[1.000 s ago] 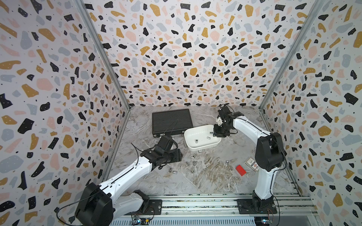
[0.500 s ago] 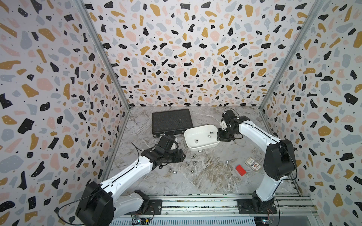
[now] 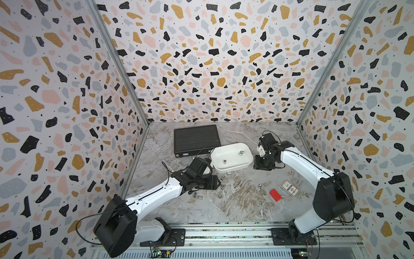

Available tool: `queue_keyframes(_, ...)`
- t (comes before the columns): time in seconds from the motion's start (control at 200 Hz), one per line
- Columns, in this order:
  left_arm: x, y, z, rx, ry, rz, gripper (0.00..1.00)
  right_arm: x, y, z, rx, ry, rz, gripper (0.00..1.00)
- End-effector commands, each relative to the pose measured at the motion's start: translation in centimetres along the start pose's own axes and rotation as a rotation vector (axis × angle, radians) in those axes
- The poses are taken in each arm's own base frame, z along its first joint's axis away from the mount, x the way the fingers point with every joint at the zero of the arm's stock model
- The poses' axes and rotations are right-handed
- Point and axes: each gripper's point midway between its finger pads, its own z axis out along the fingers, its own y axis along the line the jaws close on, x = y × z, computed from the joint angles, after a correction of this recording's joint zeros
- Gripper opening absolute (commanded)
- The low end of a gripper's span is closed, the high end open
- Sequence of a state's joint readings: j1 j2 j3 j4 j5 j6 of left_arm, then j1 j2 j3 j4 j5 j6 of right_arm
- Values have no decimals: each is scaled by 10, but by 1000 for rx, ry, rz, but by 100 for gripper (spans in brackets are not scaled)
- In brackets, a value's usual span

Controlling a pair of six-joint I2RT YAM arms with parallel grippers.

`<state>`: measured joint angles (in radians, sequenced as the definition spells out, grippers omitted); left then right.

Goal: Put the socket on the desktop into the storage box
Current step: Place the socket head in the storage box, then pick up the socket head at the center of the board.

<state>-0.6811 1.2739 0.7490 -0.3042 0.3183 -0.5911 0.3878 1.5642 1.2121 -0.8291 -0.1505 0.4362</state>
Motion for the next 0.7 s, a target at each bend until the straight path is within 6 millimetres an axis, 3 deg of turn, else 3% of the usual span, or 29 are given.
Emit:
queue_keyframes(0.0,-17,-23,-1,66,-40,59,65,12,-6,-10,27,-4,-18,45)
queue_keyframes(0.375,-9,-41,11,81,-3,140,66,45,-23,-3,56,41,-4,50)
queue_keyframes(0.696,1,-51,21,91,23,199,67,56,-28,6,64,66,7,50)
